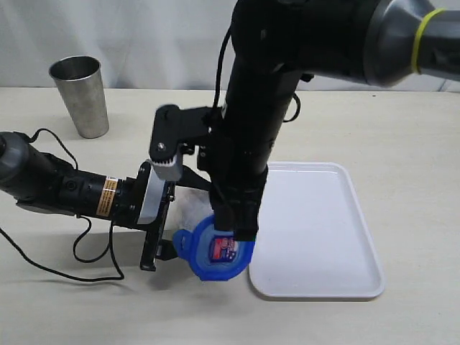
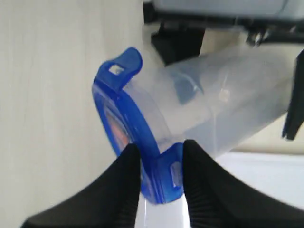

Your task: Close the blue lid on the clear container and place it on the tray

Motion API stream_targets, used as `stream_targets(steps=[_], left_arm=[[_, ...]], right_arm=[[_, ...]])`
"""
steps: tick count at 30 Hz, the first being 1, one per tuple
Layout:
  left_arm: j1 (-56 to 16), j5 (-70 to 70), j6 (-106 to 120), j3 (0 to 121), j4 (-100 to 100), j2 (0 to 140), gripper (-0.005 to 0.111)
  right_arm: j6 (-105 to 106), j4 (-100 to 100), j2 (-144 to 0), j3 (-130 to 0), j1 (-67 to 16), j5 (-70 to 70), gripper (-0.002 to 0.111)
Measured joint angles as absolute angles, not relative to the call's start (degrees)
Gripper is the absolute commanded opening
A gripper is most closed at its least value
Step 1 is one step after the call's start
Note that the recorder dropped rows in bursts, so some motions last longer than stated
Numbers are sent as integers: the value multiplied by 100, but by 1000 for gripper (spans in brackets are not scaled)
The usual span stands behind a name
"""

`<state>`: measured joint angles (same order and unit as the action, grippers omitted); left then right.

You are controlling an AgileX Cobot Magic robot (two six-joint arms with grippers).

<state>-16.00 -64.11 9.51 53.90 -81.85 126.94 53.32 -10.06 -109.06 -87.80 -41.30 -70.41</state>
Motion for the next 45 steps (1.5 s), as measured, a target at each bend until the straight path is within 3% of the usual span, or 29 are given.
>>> stream_targets(steps=[10,16,21,27,33,41,45], left_arm=[[-1589,-6378,557,5425,-8043,12694,0],[-1599,-6790,-215,5425,-7683,12694,0],[-1612,-6803,-568,5425,-7611,12694,0],[-1612,-6778,-1249,5425,-7109,12694,0],[-1612,-6765,-1525,5425,-6911,12694,0],[-1612,-6621,-1897,5425,-7011,12568,0],[-1612,-6422,-1939,5425,-7080,12559,0]], right_arm=[[4964,-464,-10756,-8922,-4131,-6946,27],[4028,-487,-10390,-9166,-4140,-5801,28],[2617,-237,-10170,-9193,-4140,-5236,42],[227,159,-10133,-9193,-4140,-5637,44],[-208,-192,-10133,-9193,-4140,-5878,43],[-284,290,-10442,-9202,-4140,-5968,13],[-320,301,-10555,-9216,-4093,-5981,5]])
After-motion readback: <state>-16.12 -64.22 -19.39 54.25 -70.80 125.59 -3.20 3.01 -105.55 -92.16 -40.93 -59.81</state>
